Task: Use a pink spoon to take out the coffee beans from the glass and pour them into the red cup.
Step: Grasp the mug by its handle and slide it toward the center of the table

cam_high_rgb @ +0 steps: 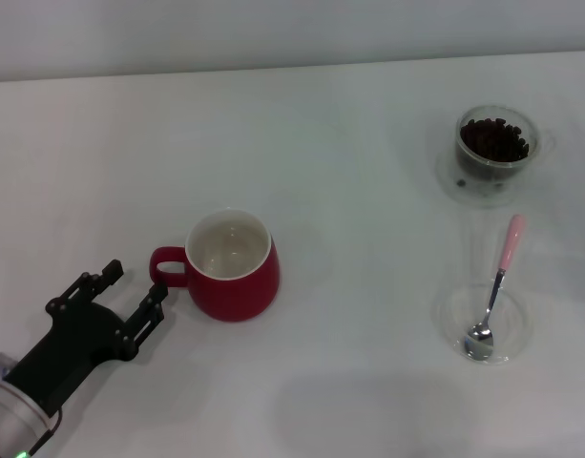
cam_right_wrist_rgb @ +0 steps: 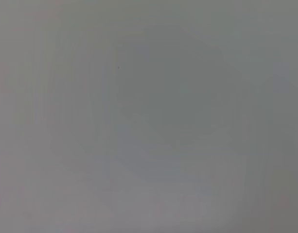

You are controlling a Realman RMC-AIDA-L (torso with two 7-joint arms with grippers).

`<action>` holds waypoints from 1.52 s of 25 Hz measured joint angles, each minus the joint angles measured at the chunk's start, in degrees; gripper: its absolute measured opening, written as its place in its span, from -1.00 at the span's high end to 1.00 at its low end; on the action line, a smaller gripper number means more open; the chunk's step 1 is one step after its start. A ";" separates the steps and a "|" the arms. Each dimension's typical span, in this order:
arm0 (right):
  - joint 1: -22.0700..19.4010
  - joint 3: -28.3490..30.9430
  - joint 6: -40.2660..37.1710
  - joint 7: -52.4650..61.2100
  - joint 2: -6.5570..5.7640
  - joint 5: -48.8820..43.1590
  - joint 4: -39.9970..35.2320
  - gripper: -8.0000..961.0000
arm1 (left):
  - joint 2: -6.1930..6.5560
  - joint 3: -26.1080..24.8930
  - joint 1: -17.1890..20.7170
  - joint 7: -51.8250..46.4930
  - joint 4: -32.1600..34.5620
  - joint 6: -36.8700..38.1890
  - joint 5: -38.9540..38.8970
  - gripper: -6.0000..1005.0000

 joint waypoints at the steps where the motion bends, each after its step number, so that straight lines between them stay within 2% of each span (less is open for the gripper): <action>1: -0.02 0.00 0.01 0.00 0.00 0.00 0.03 -0.21 | 0.00 -0.04 -0.09 0.00 0.00 0.18 0.02 -0.30; 10: -0.10 -0.16 0.01 0.00 0.00 0.00 0.16 -0.21 | 0.00 -0.35 -0.93 0.00 0.38 0.81 -0.21 -0.30; 20: 0.00 -0.35 0.19 0.04 0.00 0.00 0.37 -0.21 | 0.00 -0.45 -4.04 -0.27 0.00 4.01 -0.15 -0.30; 30: -0.07 -0.34 0.14 0.09 0.00 0.00 0.51 -0.21 | -0.09 -0.45 -4.25 -0.29 0.00 4.11 -0.49 -0.30; 38: 0.03 -0.37 0.21 0.09 0.00 0.01 0.56 -0.21 | -0.09 -0.45 -4.30 -0.41 -0.01 4.11 -0.48 -0.14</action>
